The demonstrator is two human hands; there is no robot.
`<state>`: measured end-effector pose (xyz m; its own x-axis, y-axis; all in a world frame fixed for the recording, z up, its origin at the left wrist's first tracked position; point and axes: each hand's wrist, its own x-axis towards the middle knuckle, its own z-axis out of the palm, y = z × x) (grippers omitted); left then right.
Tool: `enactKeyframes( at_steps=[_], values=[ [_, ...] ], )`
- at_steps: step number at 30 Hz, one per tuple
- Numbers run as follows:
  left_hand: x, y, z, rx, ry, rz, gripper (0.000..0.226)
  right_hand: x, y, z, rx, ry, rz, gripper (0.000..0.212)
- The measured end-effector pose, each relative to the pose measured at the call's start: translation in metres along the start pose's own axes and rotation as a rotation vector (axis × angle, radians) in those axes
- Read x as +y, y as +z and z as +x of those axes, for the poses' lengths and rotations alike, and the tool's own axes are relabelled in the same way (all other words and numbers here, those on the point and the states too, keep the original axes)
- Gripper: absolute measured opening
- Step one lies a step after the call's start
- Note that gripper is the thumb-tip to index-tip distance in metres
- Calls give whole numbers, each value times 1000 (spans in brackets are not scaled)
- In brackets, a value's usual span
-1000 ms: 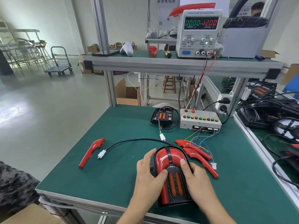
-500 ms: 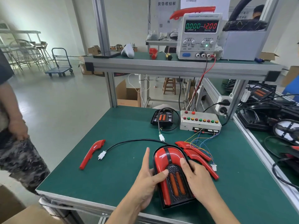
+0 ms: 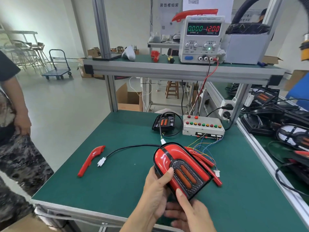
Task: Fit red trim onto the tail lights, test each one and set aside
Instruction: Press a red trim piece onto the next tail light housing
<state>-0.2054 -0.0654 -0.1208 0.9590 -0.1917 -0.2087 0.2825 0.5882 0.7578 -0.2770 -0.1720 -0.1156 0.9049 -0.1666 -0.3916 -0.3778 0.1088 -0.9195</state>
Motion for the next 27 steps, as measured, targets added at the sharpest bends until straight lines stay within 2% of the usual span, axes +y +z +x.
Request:
enactKeyframes(
  at_steps=[3, 8, 11, 14, 17, 27],
  values=[
    [-2, 5, -5, -30, 27, -44, 54, -2, 4, 3, 67, -20, 73, 29],
    [-5, 3, -8, -59, 62, -37, 54, 3, 3, 5, 91, 19, 140, 40],
    [1, 0, -8, -75, 39, -33, 66, 3, 4, 6, 70, 28, 173, 36],
    [14, 0, -2, -117, -39, -35, 57, 3, 3, 5, 39, 33, 183, 31],
    [20, -2, 2, -76, -94, 13, 58, 3, 5, 4, 23, 17, 147, 29],
    [17, -6, 4, 42, -12, 83, 63, 0, 4, -3, -22, 0, 81, 34]
  ],
)
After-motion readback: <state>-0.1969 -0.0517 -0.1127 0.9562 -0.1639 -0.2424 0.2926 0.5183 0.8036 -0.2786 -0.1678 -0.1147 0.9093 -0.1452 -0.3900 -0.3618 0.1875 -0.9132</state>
